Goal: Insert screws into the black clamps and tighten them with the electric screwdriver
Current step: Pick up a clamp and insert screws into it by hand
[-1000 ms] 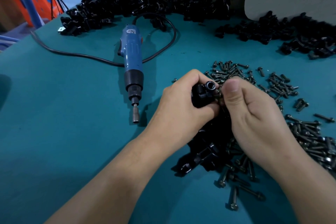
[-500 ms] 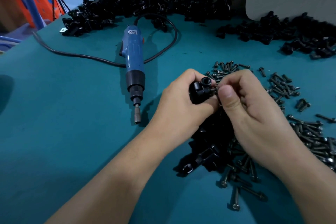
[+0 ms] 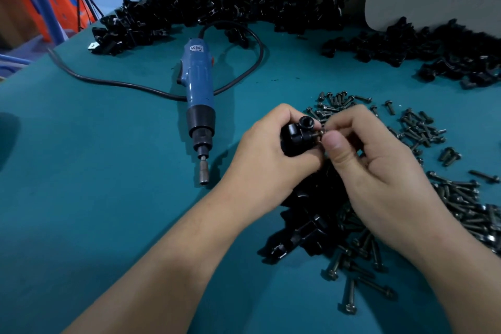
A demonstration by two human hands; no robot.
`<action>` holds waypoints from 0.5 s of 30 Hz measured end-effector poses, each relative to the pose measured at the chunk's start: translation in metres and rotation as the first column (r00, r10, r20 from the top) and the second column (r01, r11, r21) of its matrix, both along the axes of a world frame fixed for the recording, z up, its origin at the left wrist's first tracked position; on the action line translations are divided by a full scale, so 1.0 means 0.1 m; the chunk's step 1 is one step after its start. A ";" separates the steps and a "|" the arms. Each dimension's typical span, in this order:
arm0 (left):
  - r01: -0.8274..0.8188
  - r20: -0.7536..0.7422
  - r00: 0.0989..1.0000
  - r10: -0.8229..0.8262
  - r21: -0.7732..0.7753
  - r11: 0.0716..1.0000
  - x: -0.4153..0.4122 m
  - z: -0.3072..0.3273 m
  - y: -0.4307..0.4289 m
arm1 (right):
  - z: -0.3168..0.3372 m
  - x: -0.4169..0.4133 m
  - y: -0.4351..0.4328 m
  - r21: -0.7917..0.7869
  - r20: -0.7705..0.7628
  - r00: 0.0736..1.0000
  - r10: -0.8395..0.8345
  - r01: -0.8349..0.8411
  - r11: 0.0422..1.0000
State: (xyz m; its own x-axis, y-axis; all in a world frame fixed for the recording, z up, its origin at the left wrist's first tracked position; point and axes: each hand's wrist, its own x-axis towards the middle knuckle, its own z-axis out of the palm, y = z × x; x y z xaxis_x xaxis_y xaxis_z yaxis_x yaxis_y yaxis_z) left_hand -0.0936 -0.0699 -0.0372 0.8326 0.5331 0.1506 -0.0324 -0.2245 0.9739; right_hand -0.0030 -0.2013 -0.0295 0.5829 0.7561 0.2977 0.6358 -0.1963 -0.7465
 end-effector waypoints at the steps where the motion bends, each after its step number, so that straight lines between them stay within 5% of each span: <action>1: 0.009 -0.005 1.000 -0.009 -0.003 1.000 0.00 0.00 0.00 | -0.01 0.00 0.00 0.001 0.005 1.000 -0.003 0.003 1.000; 15: 0.036 -0.015 0.999 -0.035 0.089 0.995 -0.01 -0.02 -0.02 | -0.02 -0.02 0.02 -0.010 -0.023 0.999 -0.035 0.035 0.999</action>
State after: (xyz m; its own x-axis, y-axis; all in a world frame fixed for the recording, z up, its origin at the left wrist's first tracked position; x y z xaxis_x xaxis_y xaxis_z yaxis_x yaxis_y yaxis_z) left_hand -0.0941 -0.0717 -0.0391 0.8531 0.4880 0.1847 -0.0288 -0.3094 0.9505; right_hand -0.0052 -0.1988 -0.0312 0.6155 0.7381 0.2765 0.6110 -0.2251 -0.7590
